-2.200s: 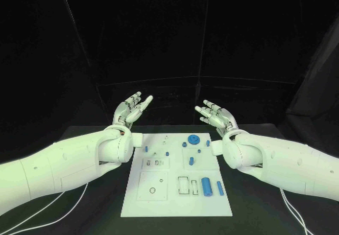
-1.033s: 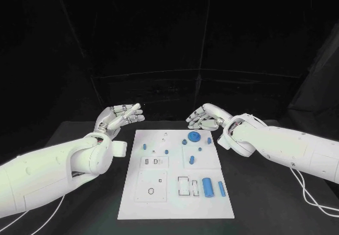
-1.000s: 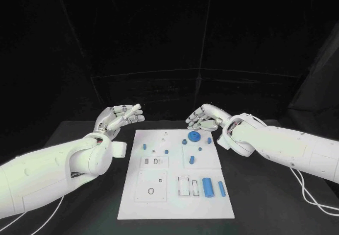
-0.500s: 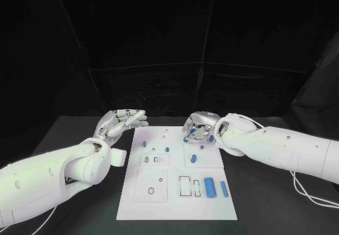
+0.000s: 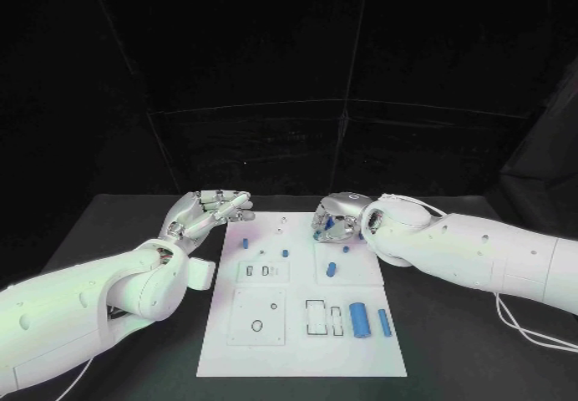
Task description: Assemble the parts on the task board
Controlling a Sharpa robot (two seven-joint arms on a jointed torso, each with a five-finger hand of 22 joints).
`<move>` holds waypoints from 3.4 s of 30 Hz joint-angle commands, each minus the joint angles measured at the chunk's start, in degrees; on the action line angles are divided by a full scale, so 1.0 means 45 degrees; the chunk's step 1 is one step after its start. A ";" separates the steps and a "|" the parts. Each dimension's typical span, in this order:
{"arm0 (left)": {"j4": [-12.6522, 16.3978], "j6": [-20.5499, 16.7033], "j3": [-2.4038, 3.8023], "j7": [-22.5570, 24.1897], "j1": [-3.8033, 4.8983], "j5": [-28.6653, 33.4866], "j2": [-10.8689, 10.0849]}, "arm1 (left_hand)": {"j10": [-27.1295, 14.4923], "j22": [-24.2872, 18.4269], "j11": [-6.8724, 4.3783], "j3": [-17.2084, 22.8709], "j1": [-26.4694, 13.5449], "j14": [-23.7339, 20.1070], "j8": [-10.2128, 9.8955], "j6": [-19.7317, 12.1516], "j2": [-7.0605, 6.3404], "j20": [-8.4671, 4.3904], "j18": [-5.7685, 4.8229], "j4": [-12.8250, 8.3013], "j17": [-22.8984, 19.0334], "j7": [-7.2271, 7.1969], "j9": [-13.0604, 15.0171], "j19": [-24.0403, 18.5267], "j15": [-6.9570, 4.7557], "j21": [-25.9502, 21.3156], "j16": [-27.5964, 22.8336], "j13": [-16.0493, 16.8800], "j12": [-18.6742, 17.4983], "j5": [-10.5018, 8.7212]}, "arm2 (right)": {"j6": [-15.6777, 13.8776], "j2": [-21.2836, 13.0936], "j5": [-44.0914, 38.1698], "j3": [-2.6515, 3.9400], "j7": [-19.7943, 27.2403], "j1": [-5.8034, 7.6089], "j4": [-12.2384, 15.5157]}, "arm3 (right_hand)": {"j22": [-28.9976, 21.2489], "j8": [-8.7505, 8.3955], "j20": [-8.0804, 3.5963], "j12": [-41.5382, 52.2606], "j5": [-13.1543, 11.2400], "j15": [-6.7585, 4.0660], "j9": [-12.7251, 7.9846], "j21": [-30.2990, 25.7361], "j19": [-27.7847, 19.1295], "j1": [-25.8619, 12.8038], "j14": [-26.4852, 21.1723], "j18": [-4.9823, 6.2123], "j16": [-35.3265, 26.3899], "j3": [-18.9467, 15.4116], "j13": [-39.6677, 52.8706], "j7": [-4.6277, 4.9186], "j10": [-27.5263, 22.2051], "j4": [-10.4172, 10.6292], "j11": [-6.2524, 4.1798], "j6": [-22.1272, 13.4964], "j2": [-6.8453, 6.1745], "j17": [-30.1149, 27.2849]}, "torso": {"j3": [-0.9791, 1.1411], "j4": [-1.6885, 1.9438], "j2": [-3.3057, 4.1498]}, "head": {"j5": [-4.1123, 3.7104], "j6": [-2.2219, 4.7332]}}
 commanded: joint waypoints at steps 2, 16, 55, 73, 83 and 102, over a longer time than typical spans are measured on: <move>0.0024 0.0229 0.0014 0.0031 0.0016 -0.0137 -0.0006 | 0.0082 -0.0023 0.0043 -0.0002 0.0149 0.0086 -0.0037 0.0107 0.0015 -0.0028 0.0082 -0.0067 0.0018 0.0015 -0.0012 0.0082 0.0024 -0.0023 -0.0066 -0.0015 -0.0054 0.0015 | 0.0276 0.0018 -0.0483 0.0012 -0.0417 0.0044 -0.0013 | 0.0147 -0.0015 0.0019 0.0026 -0.0093 0.0059 0.0015 0.0265 -0.0132 -0.0003 0.0291 0.0136 0.0474 0.0182 0.0019 -0.0018 -0.0104 0.0044 0.0041 -0.0111 -0.0032 0.0478 | 0.0021 0.0012 0.0054 | 0.0013 -0.0010; -0.0016 0.0306 0.0014 -0.0031 0.0016 -0.0136 -0.0005 | 0.0077 -0.0030 0.0047 0.0001 0.0150 0.0085 -0.0047 0.0112 0.0021 -0.0028 0.0081 -0.0079 0.0018 0.0017 -0.0013 0.0084 0.0027 -0.0030 -0.0077 -0.0020 -0.0067 0.0014 | 0.0743 0.0313 -0.0435 0.0011 -0.0409 0.0050 -0.0471 | 0.0752 0.0018 0.0056 0.0085 -0.0451 0.0072 0.0026 0.0953 -0.0261 0.0036 0.0192 0.0108 0.1205 0.0762 0.0028 -0.0015 0.0003 0.0304 0.0031 -0.0013 0.0118 0.1160 | 0.0040 0.0021 0.0087 | 0.0027 -0.0045; -0.0024 0.0495 0.0012 -0.0151 0.0019 -0.0134 -0.0049 | 0.0087 -0.0061 0.0047 0.0031 0.0189 0.0095 -0.0083 0.0148 0.0071 -0.0026 0.0080 -0.0153 0.0023 0.0015 -0.0013 0.0100 0.0029 -0.0058 -0.0118 -0.0032 -0.0114 0.0013 | -0.2033 0.0428 0.0492 0.0022 -0.0664 0.0049 -0.0163 | 0.4650 0.0664 -0.0220 0.0719 -0.1059 -0.0330 0.0330 0.4072 0.0699 0.0346 0.0406 -0.0394 0.3404 0.1951 0.0329 -0.0532 0.1884 0.1128 -0.0549 0.1299 0.0057 0.3413 | 0.0053 0.0026 0.0127 | 0.0100 -0.0138; 0.0010 0.0555 0.0012 -0.0166 0.0020 -0.0133 -0.0043 | 0.0098 -0.0069 0.0045 0.0028 0.0190 0.0105 -0.0094 0.0160 0.0069 -0.0027 0.0081 -0.0175 0.0026 0.0013 -0.0012 0.0108 0.0027 -0.0065 -0.0127 -0.0034 -0.0124 0.0009 | -0.2692 0.1595 0.0661 0.0072 -0.1368 0.0054 -0.1232 | 0.4874 0.0647 -0.0239 0.0682 -0.1171 -0.0338 0.0353 0.4253 0.0740 0.0199 0.0370 -0.0430 0.3413 0.1936 0.0362 -0.0544 0.1920 0.1340 -0.0561 0.1301 -0.0031 0.3359 | 0.0046 0.0084 0.0152 | 0.0151 -0.0079; 0.0057 0.0558 0.0012 -0.0189 0.0023 -0.0133 -0.0043 | 0.0103 -0.0072 0.0044 0.0027 0.0188 0.0108 -0.0098 0.0164 0.0069 -0.0027 0.0081 -0.0181 0.0027 0.0012 -0.0012 0.0112 0.0027 -0.0067 -0.0130 -0.0034 -0.0127 0.0009 | -0.2022 0.2398 0.0667 0.0075 -0.1538 0.0054 -0.2027 | 0.4928 0.0600 -0.0238 0.0621 -0.1286 -0.0328 0.0353 0.4313 0.0735 0.0092 0.0357 -0.0437 0.3447 0.1941 0.0367 -0.0535 0.1876 0.1513 -0.0546 0.1244 -0.0056 0.3371 | 0.0056 0.0068 0.0197 | 0.0256 -0.0142; 0.0132 0.0567 0.0014 -0.0213 0.0032 -0.0133 -0.0100 | 0.0103 -0.0072 0.0044 0.0027 0.0188 0.0108 -0.0098 0.0164 0.0069 -0.0027 0.0081 -0.0181 0.0027 0.0012 -0.0012 0.0112 0.0027 -0.0067 -0.0130 -0.0034 -0.0127 0.0009 | -0.1940 0.3070 0.0667 0.0077 -0.1776 0.0059 -0.2670 | 0.4973 0.0538 -0.0229 0.0546 -0.1328 -0.0309 0.0346 0.4362 0.0719 0.0068 0.0342 -0.0442 0.3464 0.1982 0.0365 -0.0502 0.1798 0.1628 -0.0515 0.1162 -0.0089 0.3359 | 0.0057 0.0077 0.0215 | 0.0345 -0.0208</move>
